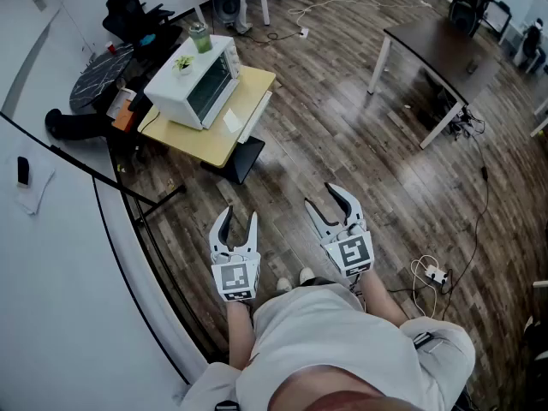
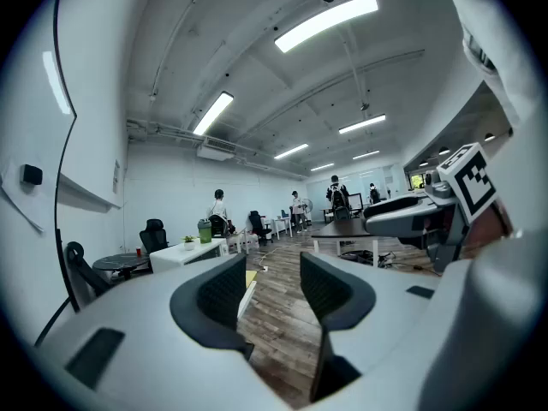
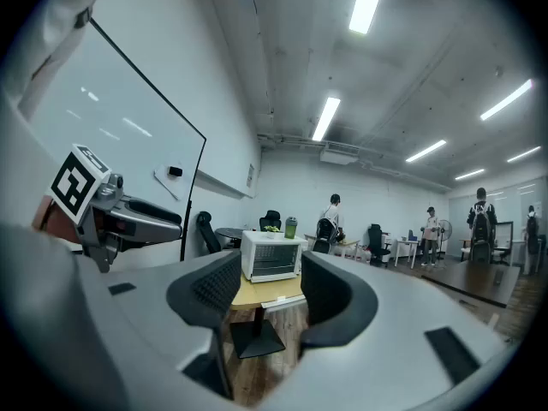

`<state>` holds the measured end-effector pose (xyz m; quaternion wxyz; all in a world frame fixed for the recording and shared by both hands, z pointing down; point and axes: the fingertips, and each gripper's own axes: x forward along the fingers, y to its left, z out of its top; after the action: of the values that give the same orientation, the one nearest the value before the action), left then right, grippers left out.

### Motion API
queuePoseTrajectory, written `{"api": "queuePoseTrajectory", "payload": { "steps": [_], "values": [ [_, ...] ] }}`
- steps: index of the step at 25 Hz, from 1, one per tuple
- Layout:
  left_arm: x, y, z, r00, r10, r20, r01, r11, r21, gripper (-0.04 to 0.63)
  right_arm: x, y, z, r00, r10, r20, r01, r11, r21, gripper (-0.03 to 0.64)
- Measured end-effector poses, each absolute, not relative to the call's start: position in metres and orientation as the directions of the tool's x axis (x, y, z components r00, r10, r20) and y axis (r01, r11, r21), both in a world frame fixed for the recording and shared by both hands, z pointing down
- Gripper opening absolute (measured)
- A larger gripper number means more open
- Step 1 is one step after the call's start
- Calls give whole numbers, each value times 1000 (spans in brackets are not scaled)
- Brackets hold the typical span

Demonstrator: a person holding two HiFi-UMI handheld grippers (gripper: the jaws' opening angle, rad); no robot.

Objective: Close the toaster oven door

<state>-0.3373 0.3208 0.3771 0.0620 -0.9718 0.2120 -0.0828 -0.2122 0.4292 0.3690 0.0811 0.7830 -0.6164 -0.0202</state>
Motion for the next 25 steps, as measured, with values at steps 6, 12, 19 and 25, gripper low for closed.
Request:
{"api": "queuePoseTrajectory", "payload": {
  "steps": [6, 12, 19, 25],
  "values": [
    [-318, 335, 373, 897, -427, 114, -407, -898, -165, 192, -197, 436, 368, 214, -976, 25, -971, -210, 116, 225],
    [-308, 336, 378, 888, -443, 125, -422, -892, -161, 192, -184, 431, 372, 209, -977, 37, -971, -203, 129, 227],
    [-289, 311, 380, 890, -440, 117, -420, -893, -165, 192, -167, 404, 378, 201, -978, 50, -972, -193, 136, 230],
    [-270, 280, 382, 894, -435, 110, -417, -896, -153, 192, -149, 374, 382, 203, -977, 65, -971, -192, 139, 230]
  ]
}}
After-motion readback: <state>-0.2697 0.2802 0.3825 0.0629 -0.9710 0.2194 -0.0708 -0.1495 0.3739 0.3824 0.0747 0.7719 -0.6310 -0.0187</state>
